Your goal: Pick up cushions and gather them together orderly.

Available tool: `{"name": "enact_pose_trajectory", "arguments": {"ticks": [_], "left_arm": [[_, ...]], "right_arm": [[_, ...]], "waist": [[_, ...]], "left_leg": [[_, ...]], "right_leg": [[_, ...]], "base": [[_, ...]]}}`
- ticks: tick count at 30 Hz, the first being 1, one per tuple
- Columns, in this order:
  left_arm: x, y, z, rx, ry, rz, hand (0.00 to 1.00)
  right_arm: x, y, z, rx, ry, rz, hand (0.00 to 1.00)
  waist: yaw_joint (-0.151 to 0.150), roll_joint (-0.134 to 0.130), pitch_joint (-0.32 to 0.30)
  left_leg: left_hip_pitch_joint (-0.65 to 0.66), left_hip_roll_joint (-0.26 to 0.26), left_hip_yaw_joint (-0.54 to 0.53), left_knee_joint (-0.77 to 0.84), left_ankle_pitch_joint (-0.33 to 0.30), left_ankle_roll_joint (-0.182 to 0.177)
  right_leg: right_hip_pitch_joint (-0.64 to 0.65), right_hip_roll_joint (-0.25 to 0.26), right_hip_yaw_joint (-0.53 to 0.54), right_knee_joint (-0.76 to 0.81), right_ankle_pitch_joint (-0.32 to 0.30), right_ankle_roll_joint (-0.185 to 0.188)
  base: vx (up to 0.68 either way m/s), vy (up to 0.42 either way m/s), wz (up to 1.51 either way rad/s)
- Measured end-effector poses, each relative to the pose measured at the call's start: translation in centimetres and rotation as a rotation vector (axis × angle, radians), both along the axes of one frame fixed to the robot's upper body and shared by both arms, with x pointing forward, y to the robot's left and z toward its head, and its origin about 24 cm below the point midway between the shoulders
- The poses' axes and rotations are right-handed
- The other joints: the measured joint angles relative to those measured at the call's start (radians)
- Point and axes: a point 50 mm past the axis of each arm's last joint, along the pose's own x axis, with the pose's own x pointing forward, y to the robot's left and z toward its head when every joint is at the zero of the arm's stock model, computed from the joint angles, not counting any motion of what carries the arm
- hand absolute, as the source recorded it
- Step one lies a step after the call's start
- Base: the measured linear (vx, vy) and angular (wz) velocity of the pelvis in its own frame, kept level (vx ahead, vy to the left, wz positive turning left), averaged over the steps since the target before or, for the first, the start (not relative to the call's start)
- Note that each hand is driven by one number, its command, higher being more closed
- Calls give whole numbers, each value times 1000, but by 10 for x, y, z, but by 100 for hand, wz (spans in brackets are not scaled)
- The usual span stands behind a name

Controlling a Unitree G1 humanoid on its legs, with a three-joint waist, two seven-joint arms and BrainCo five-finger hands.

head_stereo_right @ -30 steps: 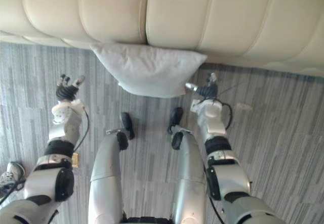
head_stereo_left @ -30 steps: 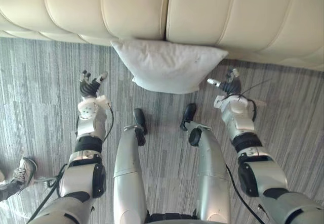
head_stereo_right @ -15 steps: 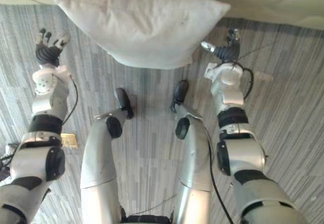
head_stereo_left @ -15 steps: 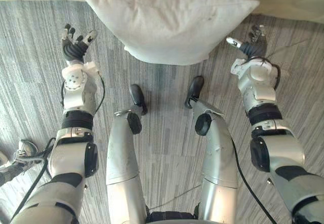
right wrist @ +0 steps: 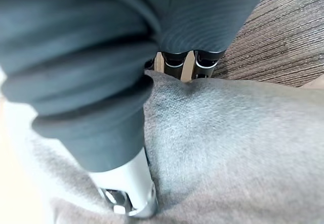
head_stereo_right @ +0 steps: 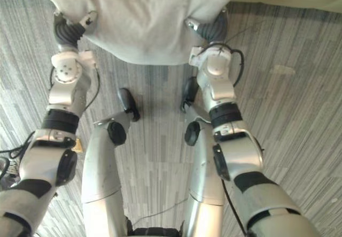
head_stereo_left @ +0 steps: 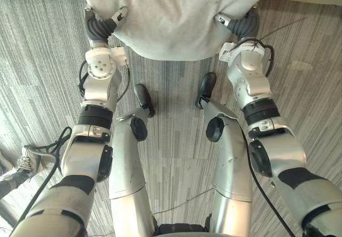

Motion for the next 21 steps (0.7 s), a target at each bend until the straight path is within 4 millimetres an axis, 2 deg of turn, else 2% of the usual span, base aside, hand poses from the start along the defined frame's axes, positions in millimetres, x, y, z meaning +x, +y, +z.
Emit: {"name": "enact_pose_trajectory", "arguments": {"ticks": [3, 6, 10, 11, 12, 14, 16, 17, 18, 19, 21], "left_arm": [[-4, -5, -3, -32, -19, -29, 100], [-11, -11, -23, -56, -6, -67, 100], [-32, -22, -51, -73, -43, -122, 100], [-37, -27, -66, -82, -21, -138, 100], [-39, -29, -72, -85, -7, -145, 100], [-53, -36, -101, -124, 52, -166, 100], [-69, -43, -123, -147, 91, -191, 100], [-78, -46, -138, -165, 130, -201, 100], [-86, -49, -154, -180, 174, -206, 100], [-96, -51, -169, -201, 215, -212, 100], [-106, -51, -186, -220, 261, -209, 100]], "right_arm": [[-5, -2, -13, 17, 7, 4, 100], [-12, 0, -35, 41, 40, 19, 100], [-32, 2, -60, 111, 17, 50, 100], [-38, 1, -73, 125, 39, 48, 100], [-40, 1, -78, 130, 49, 47, 100], [-53, -3, -102, 151, 93, 36, 100], [-66, -6, -116, 162, 110, 31, 100], [-75, -9, -127, 155, 134, 27, 100], [-83, -12, -139, 137, 162, 20, 100], [-93, -14, -148, 121, 176, 16, 100], [-104, -13, -156, 92, 189, 23, 100]], "waist": [[-4, 0, 0], [-13, 0, -2], [-22, 0, -3], [-24, 0, -3], [-24, -1, -3], [-26, -2, -21], [-22, -1, -25], [-22, 2, -52], [-23, 3, -114], [-23, 4, -145], [-23, 5, -155]], "left_leg": [[23, 2, -4, 9, 0, 0], [106, 3, -5, -11, -6, -3], [272, -6, 11, -138, 17, -19], [348, -19, 13, -193, 31, -24], [379, -23, 15, -217, 37, -27], [503, -32, 34, -286, 54, -26], [619, -34, 46, -328, 57, -44], [667, -36, 48, -356, 56, -46], [678, -39, 50, -374, 53, -50], [733, -44, 57, -400, 52, -52], [823, -52, 67, -435, 51, -53]], "right_leg": [[24, 1, 0, 6, -1, 1], [109, 10, 0, -23, -12, 12], [272, 24, -12, -142, -3, 26], [347, 26, -19, -190, 3, 29], [376, 27, -20, -206, 4, 29], [483, 26, -23, -245, 12, 32], [593, 28, -34, -274, 15, 14], [640, 30, -38, -295, 13, 12], [650, 31, -41, -312, 8, 15], [703, 33, -43, -339, 6, 18], [789, 33, -42, -368, 5, 20]], "base": [[-57, -24, -3], [-94, -38, -6], [-73, -55, -4], [-24, -67, 5], [18, -78, 9], [75, -87, 4], [142, -64, -6], [184, -50, -3], [206, -34, 2], [185, -19, 1], [170, -4, -4]]}}
